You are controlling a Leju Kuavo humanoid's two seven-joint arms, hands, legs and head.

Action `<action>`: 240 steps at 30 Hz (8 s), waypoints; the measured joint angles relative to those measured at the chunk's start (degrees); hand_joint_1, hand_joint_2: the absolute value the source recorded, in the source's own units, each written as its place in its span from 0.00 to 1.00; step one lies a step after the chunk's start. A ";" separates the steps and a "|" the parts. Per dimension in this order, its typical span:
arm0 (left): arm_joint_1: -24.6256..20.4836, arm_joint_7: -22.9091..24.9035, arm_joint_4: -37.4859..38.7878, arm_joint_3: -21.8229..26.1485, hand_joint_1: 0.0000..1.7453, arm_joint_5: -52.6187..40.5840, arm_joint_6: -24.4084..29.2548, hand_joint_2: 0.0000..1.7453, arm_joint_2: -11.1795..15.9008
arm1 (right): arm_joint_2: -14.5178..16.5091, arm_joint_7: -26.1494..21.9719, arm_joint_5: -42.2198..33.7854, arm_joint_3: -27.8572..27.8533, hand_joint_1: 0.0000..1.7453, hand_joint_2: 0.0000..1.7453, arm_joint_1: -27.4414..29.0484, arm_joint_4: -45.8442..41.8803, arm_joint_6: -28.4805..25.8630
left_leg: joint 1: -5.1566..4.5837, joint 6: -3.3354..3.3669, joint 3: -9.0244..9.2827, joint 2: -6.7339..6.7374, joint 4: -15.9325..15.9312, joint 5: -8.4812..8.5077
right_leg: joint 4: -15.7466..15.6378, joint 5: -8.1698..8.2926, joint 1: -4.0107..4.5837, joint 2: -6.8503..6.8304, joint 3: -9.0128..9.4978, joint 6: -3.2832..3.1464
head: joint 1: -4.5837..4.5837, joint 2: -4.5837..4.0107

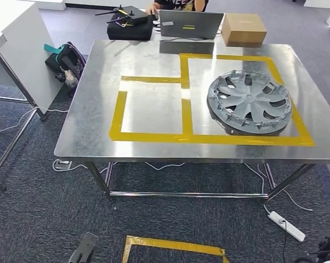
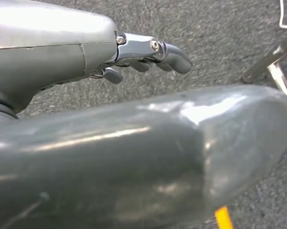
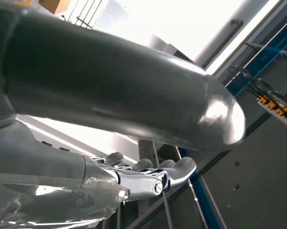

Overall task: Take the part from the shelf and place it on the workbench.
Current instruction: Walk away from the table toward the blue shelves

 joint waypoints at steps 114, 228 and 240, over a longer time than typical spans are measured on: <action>-0.53 0.74 0.00 0.92 0.00 -5.47 0.80 0.00 -0.38 | 13.33 20.51 16.37 -46.74 0.00 0.00 -21.00 111.36 22.77 | 0.80 -2.83 -1.74 -1.97 5.19 -1.62 | -7.86 5.66 0.72 4.77 5.19 -2.89 | 0.60 0.00; 1.25 3.77 0.01 4.46 0.00 -7.36 0.26 0.00 -2.33 | 12.60 27.66 23.82 -44.53 0.00 0.00 -20.65 113.65 23.41 | 0.47 -3.19 -1.14 3.23 5.37 -4.27 | -7.07 5.45 0.83 -0.76 4.62 -3.65 | 2.05 0.01; 1.92 5.96 0.02 3.97 0.00 -7.37 4.54 0.00 -1.87 | 14.01 29.54 27.98 -42.16 0.00 0.00 -21.34 113.73 25.10 | 1.46 -2.68 -1.79 -3.18 2.48 -0.34 | -6.96 5.95 0.39 7.40 3.36 -1.93 | 1.87 0.01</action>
